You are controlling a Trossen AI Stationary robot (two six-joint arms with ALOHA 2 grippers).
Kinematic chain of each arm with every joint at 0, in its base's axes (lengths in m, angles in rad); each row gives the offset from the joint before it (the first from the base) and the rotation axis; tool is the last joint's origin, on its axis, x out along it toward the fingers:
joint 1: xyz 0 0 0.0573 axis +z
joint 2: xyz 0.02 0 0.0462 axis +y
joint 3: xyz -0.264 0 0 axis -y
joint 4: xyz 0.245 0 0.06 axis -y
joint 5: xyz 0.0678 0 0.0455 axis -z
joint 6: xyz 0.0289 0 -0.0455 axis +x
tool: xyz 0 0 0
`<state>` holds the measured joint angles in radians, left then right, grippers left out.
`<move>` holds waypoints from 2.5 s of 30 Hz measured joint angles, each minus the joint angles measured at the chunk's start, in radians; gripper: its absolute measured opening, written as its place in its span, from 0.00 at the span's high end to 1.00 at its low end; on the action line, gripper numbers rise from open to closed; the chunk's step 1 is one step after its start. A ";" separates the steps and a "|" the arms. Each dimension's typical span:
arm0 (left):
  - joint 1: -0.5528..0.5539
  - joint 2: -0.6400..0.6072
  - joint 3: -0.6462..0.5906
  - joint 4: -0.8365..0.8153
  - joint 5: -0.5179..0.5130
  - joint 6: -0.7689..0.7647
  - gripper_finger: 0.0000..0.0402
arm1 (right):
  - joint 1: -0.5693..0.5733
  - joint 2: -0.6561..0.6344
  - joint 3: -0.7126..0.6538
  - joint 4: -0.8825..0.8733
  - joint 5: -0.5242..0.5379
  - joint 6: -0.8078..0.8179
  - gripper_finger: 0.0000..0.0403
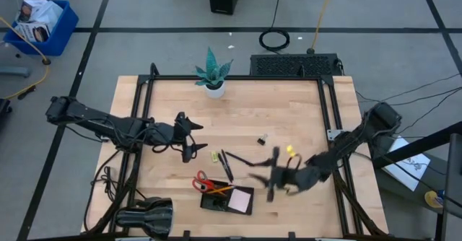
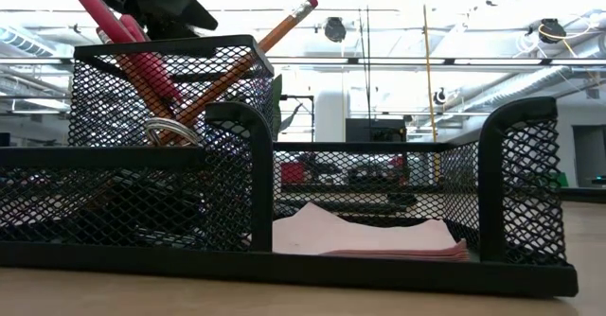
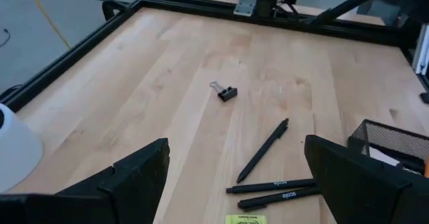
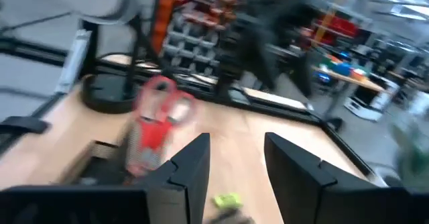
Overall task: Pick and place office supplies into organizer
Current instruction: Put the black pen into the black desk organizer
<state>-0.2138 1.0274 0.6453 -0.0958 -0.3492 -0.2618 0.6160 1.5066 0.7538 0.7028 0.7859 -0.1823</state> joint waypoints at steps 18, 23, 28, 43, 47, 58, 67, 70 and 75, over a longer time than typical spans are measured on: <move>0.064 0.065 0.000 0.169 0.082 0.052 0.13 | -0.350 -0.093 -0.250 0.081 -0.187 0.350 0.67; 0.069 0.066 0.000 0.134 0.101 0.052 0.13 | -0.355 -0.093 -0.250 0.033 -0.187 0.284 0.67; 0.078 0.067 0.000 0.092 0.149 0.049 0.13 | -0.355 -0.093 -0.250 -0.063 -0.202 0.301 0.68; 0.084 0.062 0.000 0.070 0.139 0.104 0.13 | -0.271 0.030 -0.250 -0.040 -0.344 0.351 0.67; 0.084 0.062 0.000 0.069 0.144 0.102 0.13 | -0.237 0.143 -0.253 0.028 -0.295 0.359 0.64; 0.082 0.062 0.000 0.062 0.148 0.095 0.13 | -0.195 0.288 -0.250 0.146 -0.261 0.479 0.61; 0.082 0.063 0.000 0.064 0.147 0.076 0.13 | -0.195 0.366 -0.210 0.125 -0.262 0.510 0.61; 0.082 0.063 0.000 0.066 0.148 0.076 0.13 | -0.194 0.403 -0.163 0.054 -0.254 0.517 0.61; 0.082 0.063 0.000 0.068 0.148 0.075 0.13 | -0.197 0.452 -0.106 0.003 -0.241 0.541 0.62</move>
<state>-0.1314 1.0901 0.6453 -0.0282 -0.2016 -0.1870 0.4191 1.9587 0.6480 0.7060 0.5453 0.3588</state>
